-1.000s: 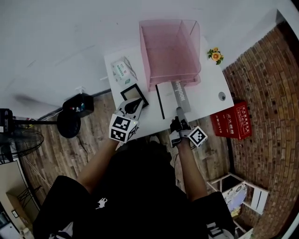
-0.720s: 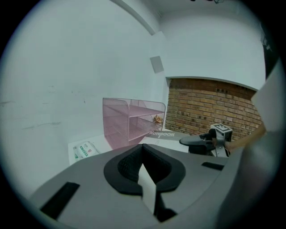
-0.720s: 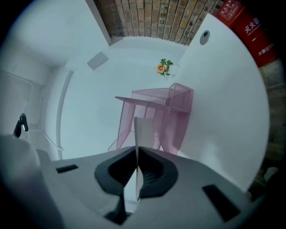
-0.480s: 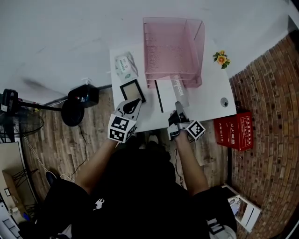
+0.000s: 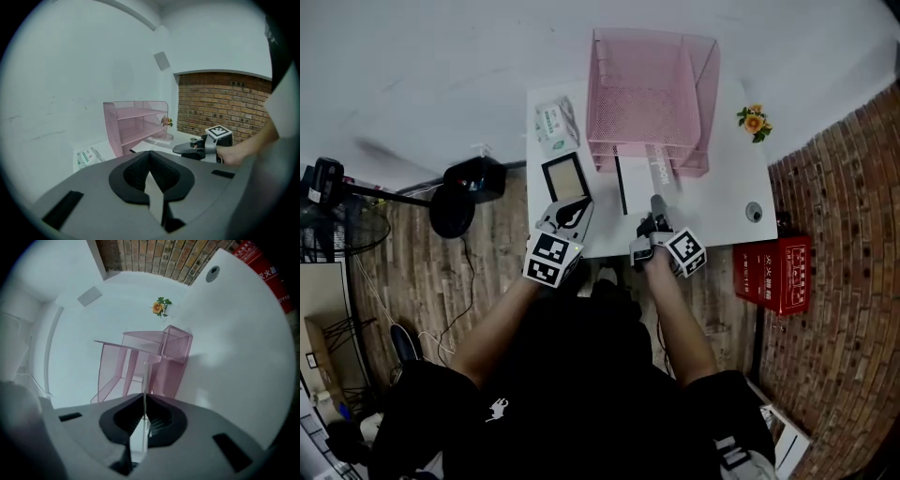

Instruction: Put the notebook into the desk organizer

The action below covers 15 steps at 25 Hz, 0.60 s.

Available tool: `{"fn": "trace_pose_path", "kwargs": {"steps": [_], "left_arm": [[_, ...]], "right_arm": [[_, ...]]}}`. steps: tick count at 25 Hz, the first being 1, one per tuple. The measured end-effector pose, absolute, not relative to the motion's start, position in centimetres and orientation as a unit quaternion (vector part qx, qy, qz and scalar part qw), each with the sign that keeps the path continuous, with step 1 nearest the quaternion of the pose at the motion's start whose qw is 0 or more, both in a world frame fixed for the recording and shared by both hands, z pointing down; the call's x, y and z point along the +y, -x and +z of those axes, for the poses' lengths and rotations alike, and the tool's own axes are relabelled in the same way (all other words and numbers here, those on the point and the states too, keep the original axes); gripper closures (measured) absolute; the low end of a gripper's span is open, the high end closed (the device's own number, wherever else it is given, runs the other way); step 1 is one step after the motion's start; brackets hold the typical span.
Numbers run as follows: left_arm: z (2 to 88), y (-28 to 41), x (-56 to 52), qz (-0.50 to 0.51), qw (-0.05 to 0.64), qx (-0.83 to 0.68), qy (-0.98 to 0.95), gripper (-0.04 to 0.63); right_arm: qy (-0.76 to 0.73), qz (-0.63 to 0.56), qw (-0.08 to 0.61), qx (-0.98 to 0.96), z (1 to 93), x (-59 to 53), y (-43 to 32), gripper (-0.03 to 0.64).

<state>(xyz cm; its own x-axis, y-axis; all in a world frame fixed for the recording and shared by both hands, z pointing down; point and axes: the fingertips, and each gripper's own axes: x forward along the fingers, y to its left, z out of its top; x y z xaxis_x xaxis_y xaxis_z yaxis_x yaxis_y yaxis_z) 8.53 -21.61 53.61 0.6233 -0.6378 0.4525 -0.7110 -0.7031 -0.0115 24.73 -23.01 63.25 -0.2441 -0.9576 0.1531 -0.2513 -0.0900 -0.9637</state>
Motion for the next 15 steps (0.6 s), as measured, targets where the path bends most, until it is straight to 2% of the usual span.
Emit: {"fn": "trace_pose_path", "kwargs": {"steps": [15], "left_arm": [[54.1,-10.2,-22.9,0.233,0.084,-0.382,-0.89,0.594]], "right_arm": [[0.527,-0.541,0.347,0.557,64.2,-27.3,-23.5,0.603]]}}
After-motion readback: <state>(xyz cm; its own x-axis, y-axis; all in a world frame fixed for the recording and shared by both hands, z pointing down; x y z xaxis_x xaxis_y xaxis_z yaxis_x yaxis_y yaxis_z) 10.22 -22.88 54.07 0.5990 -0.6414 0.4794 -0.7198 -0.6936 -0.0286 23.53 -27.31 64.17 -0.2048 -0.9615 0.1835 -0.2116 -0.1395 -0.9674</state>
